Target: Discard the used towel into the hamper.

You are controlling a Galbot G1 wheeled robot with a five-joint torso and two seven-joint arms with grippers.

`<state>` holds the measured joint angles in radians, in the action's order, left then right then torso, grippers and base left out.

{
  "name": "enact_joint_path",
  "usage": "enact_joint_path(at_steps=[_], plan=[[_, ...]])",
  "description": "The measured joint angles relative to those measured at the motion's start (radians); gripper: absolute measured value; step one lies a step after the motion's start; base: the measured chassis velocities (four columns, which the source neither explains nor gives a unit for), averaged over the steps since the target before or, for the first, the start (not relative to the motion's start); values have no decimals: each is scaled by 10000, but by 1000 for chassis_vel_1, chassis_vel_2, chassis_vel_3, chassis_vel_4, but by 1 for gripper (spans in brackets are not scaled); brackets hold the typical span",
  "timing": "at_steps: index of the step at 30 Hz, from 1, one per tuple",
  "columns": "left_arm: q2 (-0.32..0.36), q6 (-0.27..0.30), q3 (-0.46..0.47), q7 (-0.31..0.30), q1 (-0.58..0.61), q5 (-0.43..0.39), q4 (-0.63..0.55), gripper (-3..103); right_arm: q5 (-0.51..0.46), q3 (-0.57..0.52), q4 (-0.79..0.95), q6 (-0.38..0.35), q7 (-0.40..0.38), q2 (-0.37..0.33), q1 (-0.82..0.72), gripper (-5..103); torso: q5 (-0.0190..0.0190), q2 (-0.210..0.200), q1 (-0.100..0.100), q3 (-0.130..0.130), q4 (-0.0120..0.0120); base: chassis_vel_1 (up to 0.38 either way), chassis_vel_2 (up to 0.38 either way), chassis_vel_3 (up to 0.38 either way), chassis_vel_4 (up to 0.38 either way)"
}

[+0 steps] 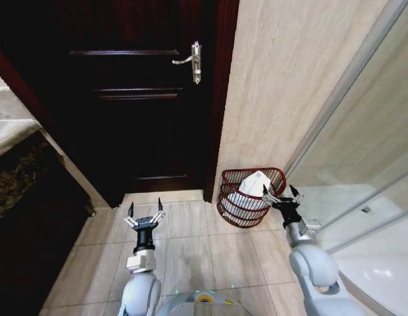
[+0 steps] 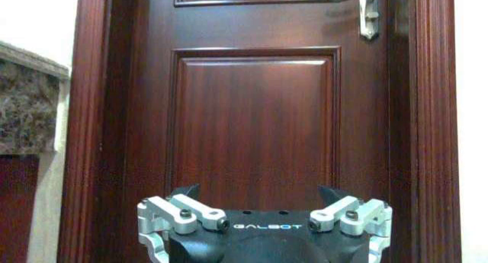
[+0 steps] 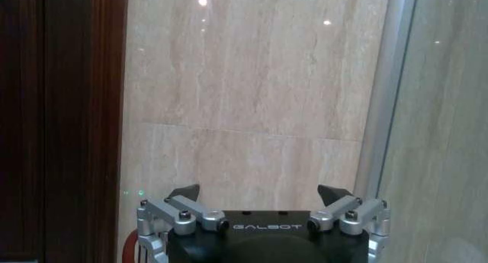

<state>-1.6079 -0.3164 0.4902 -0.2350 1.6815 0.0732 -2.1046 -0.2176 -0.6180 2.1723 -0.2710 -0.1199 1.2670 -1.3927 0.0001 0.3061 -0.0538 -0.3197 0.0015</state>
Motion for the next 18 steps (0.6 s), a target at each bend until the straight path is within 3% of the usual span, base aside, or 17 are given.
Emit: enact_joint_path(at_steps=[5, 18], plan=[[0, -6, 14, -163, 170, -11, -186, 100, -567, 66, -23, -479, -37, -174, 291, 100, 0, 0, 1, 1, -1, 0, 0, 0, 0], [-1, -180, -4, -282, 421, 36, -665, 100, -853, 122, 106, -557, -18, -280, 289, 100, 0, 0, 2, 1, 0, -16, 11, 13, -15]])
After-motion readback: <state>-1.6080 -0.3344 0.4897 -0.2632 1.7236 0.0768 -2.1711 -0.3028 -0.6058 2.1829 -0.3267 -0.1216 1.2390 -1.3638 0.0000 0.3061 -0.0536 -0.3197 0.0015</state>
